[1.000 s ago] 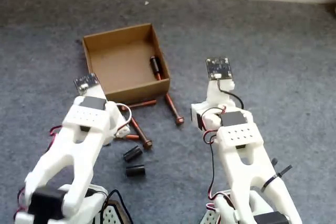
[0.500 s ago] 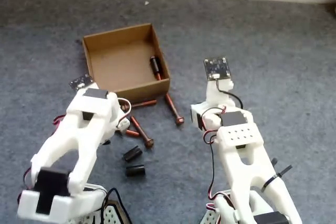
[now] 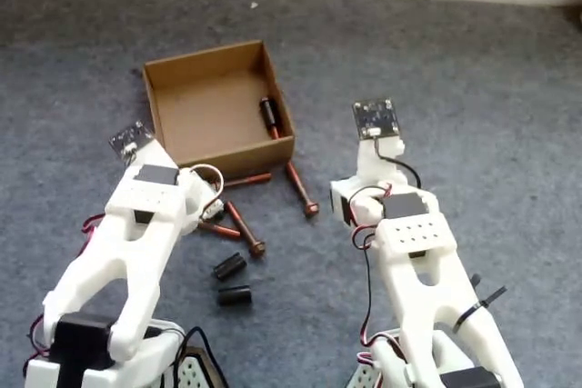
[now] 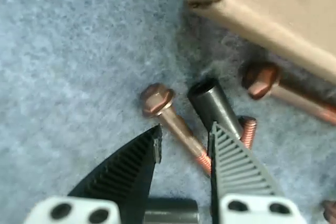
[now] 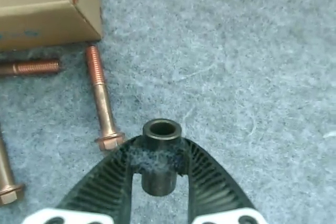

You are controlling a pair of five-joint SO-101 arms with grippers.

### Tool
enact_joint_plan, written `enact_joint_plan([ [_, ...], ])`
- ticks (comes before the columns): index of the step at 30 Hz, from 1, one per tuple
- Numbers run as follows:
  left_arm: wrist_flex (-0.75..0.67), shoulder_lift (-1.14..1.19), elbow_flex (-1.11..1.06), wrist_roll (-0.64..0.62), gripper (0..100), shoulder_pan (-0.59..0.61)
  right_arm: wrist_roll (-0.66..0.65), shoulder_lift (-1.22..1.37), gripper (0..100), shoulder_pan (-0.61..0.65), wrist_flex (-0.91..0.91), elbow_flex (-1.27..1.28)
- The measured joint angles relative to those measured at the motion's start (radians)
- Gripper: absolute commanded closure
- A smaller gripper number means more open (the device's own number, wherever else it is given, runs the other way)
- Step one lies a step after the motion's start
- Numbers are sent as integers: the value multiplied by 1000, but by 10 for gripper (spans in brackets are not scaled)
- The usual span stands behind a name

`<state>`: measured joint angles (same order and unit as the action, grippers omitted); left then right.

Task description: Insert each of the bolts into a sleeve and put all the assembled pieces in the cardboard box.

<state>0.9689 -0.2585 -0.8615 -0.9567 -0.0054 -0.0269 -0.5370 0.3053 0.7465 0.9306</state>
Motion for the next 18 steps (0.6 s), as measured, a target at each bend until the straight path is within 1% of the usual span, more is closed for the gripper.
enact_joint_plan([
  [7,-21,140,38,-5,832,57,0,0,993,0,0,0],
  [12,37,180,81,-3,832,68,0,0,993,0,0,0],
  [18,54,189,92,-3,832,68,0,2,993,0,0,0],
])
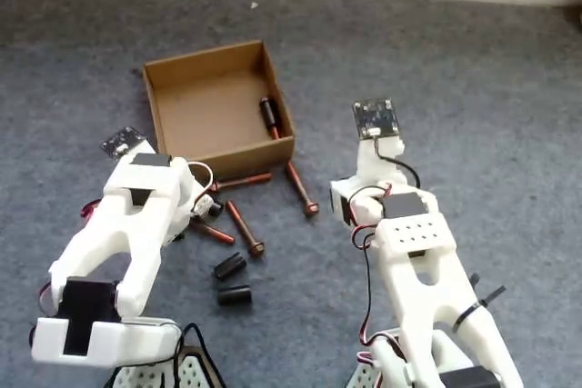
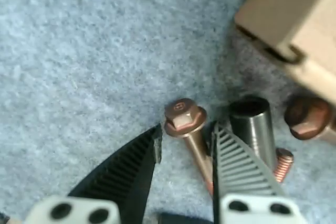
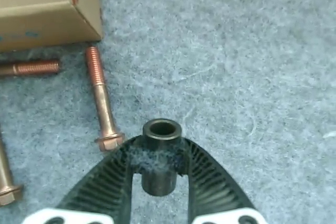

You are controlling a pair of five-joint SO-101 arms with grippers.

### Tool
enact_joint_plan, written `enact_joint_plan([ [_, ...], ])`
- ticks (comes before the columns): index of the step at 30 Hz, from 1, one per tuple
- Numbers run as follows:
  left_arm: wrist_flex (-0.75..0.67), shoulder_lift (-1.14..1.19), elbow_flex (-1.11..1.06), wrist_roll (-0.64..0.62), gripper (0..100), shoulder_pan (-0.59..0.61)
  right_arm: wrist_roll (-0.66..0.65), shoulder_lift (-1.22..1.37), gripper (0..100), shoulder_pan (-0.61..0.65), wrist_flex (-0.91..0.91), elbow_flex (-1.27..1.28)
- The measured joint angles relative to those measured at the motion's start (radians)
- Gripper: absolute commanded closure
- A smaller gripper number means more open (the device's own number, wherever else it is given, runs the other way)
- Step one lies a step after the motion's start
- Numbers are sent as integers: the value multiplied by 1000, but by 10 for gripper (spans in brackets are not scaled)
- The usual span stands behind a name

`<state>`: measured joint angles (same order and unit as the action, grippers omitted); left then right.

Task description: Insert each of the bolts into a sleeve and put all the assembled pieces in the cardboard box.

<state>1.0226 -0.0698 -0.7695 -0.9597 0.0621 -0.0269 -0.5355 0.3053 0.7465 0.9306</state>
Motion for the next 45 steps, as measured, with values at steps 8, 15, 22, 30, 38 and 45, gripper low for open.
enact_joint_plan([
  [8,0,2,2,0,993,0,0,0,993,0,0,0],
  [15,-20,2,-9,2,994,-2,0,0,993,0,0,0],
  [22,-20,-64,-18,55,995,-3,0,0,993,0,0,0],
  [30,-48,-420,-153,160,995,-2,0,0,993,0,0,0],
  [38,-281,-844,-423,247,995,-3,0,-23,993,0,0,0],
  [45,-336,-1132,-582,250,995,-2,0,-262,993,0,0,120],
])
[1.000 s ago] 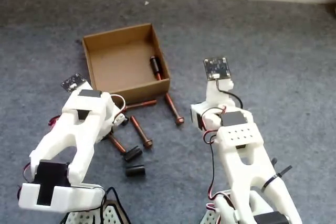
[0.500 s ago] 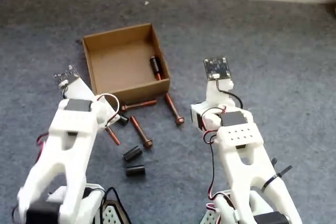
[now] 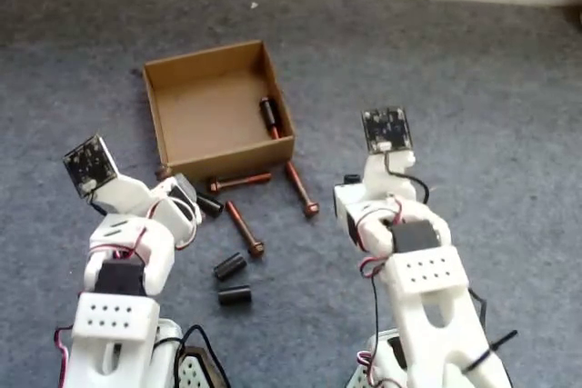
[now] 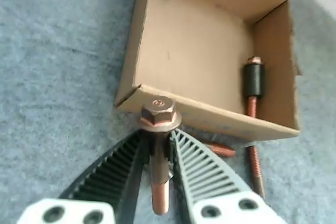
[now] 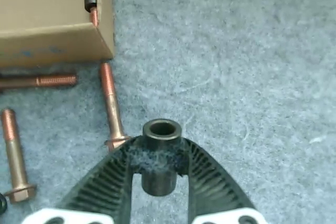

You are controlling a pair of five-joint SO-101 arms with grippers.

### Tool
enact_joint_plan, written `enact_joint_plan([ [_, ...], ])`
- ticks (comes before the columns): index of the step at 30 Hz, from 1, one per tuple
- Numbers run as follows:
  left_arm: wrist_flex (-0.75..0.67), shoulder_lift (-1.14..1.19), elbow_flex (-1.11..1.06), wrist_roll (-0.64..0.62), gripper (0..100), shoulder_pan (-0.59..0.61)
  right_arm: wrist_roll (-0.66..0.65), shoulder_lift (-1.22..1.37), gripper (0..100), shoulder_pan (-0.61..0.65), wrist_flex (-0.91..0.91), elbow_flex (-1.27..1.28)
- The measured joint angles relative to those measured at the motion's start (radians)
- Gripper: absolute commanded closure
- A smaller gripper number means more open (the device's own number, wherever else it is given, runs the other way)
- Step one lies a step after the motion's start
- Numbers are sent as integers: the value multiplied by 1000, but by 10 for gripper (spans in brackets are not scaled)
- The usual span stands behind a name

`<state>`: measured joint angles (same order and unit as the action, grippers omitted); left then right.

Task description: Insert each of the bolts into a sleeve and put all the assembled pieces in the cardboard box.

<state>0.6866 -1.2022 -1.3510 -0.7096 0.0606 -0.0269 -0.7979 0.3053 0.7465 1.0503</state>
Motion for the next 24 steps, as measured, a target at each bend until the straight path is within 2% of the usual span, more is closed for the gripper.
enact_joint_plan([
  [4,0,-112,-26,0,995,-8,0,-81,993,5,0,40],
  [9,0,-236,-26,0,995,-89,0,-204,993,83,0,98],
  [18,0,-420,-26,0,995,-207,0,-563,993,112,0,258],
  [24,-8,-512,-26,0,994,-287,-8,-723,993,192,0,339],
])
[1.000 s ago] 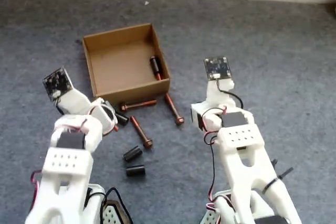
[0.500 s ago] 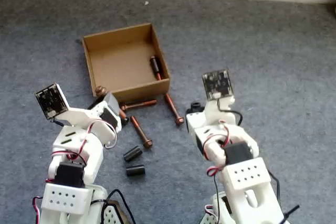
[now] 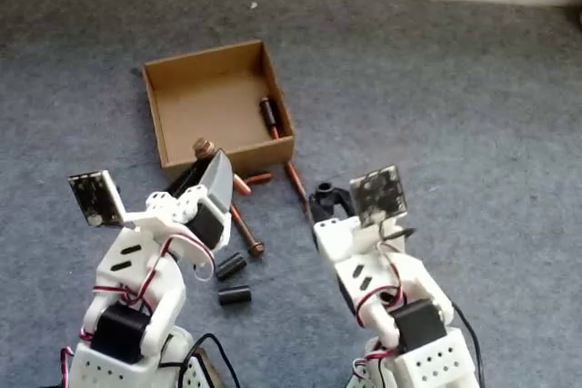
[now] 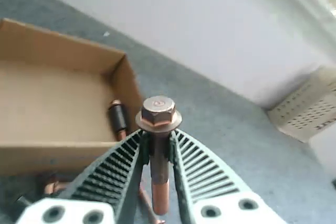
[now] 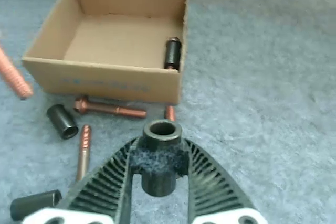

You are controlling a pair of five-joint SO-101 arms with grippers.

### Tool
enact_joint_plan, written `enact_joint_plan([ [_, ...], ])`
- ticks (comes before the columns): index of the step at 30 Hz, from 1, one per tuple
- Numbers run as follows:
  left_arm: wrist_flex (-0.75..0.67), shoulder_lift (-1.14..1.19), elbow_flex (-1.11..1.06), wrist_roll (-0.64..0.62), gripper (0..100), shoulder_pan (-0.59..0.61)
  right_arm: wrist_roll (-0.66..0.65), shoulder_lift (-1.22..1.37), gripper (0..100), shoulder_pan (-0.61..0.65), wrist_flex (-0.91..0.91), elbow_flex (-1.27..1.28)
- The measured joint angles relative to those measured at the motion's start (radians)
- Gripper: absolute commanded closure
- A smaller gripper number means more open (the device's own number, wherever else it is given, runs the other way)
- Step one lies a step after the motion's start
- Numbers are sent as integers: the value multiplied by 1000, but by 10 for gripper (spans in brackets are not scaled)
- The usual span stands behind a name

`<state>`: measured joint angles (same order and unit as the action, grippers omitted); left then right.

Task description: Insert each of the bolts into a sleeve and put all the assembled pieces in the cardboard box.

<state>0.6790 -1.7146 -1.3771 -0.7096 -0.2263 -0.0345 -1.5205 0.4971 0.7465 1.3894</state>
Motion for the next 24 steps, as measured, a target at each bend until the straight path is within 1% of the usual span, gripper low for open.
enact_joint_plan([
  [6,-60,-72,0,0,994,-21,-94,-170,993,87,0,95],
  [10,-72,-78,0,6,994,-44,-150,-287,993,146,0,160],
  [15,-77,-78,0,84,994,-135,-221,-299,993,198,0,181],
  [18,-77,-78,0,98,994,-181,-229,-301,993,201,0,181],
  [24,-89,-78,-43,103,994,-226,-229,-304,993,206,0,181],
])
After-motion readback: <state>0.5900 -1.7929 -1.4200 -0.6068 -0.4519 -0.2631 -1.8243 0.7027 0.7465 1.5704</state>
